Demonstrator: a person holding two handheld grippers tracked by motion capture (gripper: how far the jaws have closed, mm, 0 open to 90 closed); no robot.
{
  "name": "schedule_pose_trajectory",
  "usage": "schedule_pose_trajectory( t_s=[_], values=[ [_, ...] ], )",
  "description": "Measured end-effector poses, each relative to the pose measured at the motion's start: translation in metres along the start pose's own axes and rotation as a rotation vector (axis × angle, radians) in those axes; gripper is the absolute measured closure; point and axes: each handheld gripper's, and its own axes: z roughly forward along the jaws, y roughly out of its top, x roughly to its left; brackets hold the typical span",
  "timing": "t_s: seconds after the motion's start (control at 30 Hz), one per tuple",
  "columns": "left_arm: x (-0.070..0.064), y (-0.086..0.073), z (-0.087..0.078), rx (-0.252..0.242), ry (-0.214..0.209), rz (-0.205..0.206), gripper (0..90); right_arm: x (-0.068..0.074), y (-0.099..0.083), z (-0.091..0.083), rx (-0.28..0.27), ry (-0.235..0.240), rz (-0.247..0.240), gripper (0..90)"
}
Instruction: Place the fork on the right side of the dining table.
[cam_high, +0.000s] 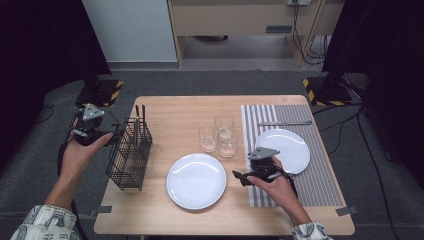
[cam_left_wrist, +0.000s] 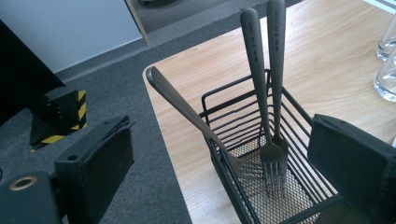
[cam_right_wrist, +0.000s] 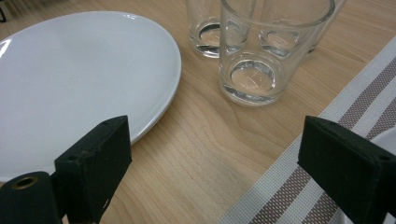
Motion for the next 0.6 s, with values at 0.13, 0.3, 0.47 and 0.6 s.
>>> schedule_pose_trajectory(
  t_s=[0.13, 0.3, 0.47, 0.6],
  values=[
    [0.004, 0.000, 0.004, -0.004, 0.003, -0.015, 7.1, 0.000, -0.001, 0.001, 0.007, -0.001, -0.002, 11.0],
    [0.009, 0.004, 0.012, 0.007, -0.012, -0.014, 8.7, 0.003, -0.001, 0.001, 0.007, 0.009, -0.018, 16.8],
    [0.015, 0.009, 0.021, 0.007, -0.022, -0.036, 13.8, 0.005, -0.001, 0.001, 0.008, 0.024, -0.027, 21.9],
    [0.018, 0.010, 0.028, 0.022, -0.041, -0.047, 21.6, 0.004, -0.002, 0.001, 0.008, 0.034, -0.028, 23.5]
  ],
)
